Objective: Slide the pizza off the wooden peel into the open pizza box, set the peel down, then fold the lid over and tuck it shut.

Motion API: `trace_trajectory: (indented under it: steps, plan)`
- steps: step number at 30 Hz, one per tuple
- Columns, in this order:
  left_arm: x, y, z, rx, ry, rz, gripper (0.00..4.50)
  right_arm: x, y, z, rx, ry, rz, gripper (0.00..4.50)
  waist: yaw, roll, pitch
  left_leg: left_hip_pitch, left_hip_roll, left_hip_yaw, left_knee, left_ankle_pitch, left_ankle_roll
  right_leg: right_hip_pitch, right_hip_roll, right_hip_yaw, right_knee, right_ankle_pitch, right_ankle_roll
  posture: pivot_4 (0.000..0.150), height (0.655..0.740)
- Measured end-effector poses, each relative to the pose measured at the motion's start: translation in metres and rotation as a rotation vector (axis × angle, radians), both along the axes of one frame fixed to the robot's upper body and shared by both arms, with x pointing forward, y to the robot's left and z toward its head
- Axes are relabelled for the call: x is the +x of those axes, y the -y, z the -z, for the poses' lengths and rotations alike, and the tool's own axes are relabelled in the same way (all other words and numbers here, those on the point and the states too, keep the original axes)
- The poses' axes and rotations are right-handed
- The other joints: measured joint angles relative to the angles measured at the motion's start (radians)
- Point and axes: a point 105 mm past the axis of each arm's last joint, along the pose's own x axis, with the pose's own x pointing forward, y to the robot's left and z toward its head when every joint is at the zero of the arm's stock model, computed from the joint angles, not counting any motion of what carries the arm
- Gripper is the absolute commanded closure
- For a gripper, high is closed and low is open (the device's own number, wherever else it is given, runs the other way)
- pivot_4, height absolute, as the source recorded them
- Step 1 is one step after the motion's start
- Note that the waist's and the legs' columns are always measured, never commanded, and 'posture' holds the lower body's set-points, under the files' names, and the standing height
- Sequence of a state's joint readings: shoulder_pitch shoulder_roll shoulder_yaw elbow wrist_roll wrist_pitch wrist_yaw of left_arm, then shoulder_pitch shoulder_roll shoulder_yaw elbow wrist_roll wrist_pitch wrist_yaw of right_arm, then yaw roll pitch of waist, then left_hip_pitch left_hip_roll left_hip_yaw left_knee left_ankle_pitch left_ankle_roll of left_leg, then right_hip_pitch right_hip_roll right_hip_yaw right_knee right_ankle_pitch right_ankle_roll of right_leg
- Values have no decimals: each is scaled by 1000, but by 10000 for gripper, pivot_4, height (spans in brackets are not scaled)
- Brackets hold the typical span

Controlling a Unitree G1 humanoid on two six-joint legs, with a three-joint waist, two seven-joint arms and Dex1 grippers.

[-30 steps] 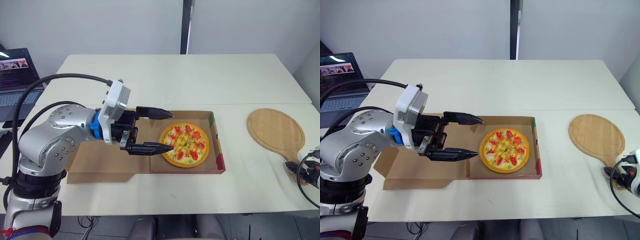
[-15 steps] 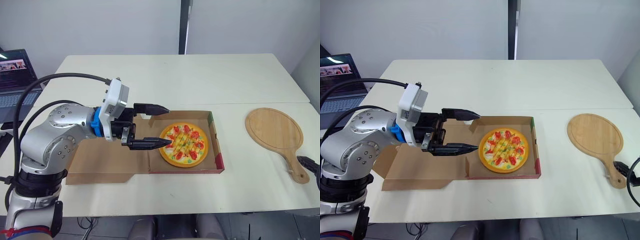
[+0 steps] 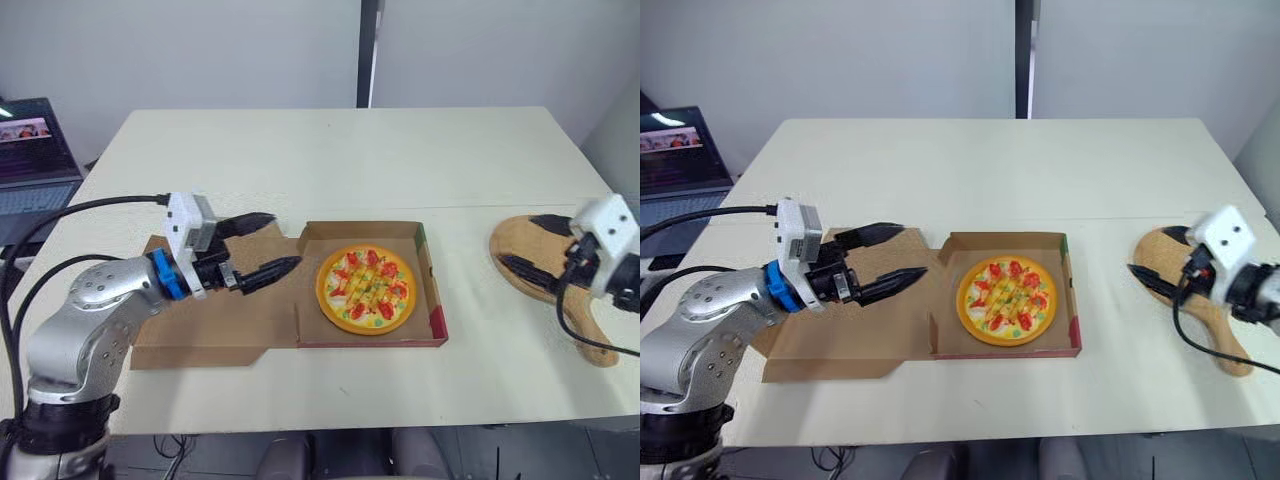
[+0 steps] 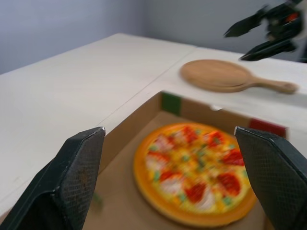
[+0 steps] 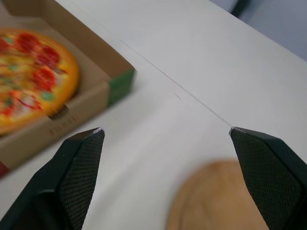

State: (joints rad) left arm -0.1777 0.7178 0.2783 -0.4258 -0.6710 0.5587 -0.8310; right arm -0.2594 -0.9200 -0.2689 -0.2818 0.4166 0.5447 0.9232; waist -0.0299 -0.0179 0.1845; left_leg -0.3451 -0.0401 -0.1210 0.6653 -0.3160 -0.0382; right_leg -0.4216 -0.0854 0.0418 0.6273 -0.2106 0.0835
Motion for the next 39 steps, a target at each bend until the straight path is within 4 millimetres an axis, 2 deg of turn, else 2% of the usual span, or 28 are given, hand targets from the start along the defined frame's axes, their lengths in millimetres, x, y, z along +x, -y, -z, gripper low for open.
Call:
trace_trajectory:
  steps: [5, 11, 17, 20, 23, 26, 32, 36, 39]
  plan:
    - [-14, -28, 20, -10, -56, -159, 0, 6, -46, -11, -57, -12, -254, 161, 4, -1, 0, -1, 0, -1, 0, 0, 0, 0, 0, -2, -1, 0, 0, 1500, 7400]
    - [-54, -60, 45, -152, -217, -315, 0, 8, -91, -21, -53, -56, -493, 161, 1, -1, 0, -1, 0, -1, -1, 0, 0, -1, -1, -2, 0, 0, 0, 1500, 7400]
    - [-97, -85, 59, -506, -470, -470, 0, 10, -112, -23, -72, -96, -613, 161, 3, -1, 0, -1, 0, -2, 0, -1, 0, 0, -1, -2, 0, 0, 0, 1500, 7400]
    - [-119, -99, 74, -656, -591, -584, 0, 8, -122, -24, -64, -103, -665, 161, 3, -1, 0, 0, 0, -2, 0, -1, 0, 0, -1, -2, 0, 0, -1, 1500, 7400]
    - [-138, -102, 86, -785, -683, -658, 0, 4, -129, -28, -68, -105, -710, 161, 4, -1, 0, -1, 0, -2, 0, -1, 0, 0, -1, -2, 0, -1, -1, 1500, 7400]
    - [-143, -105, 90, -874, -715, -703, 0, 1, -135, -31, -72, -99, -747, 161, 5, -1, 0, 0, 0, -2, 0, -1, 0, 0, -1, -3, 0, -1, -1, 1500, 7400]
    - [-139, -108, 106, -1033, -790, -772, 0, -4, -147, -40, -40, -96, -801, 161, 3, -1, 0, 0, 0, -2, 0, -1, 0, -1, -1, -2, 0, -1, -2, 1500, 7400]
    - [-138, -103, 121, -1070, -864, -805, 0, -7, -153, -45, -51, -81, -826, 161, 3, -1, 0, 0, 0, -2, -1, -1, 0, -1, -1, -2, 0, -1, -2, 1500, 7400]
    - [-131, -101, 126, -1115, -859, -810, 0, -8, -156, -45, -58, -86, -840, 161, 5, -1, 0, 0, 0, -2, -1, -1, 0, 0, -1, -3, 0, -1, -2, 1500, 7400]
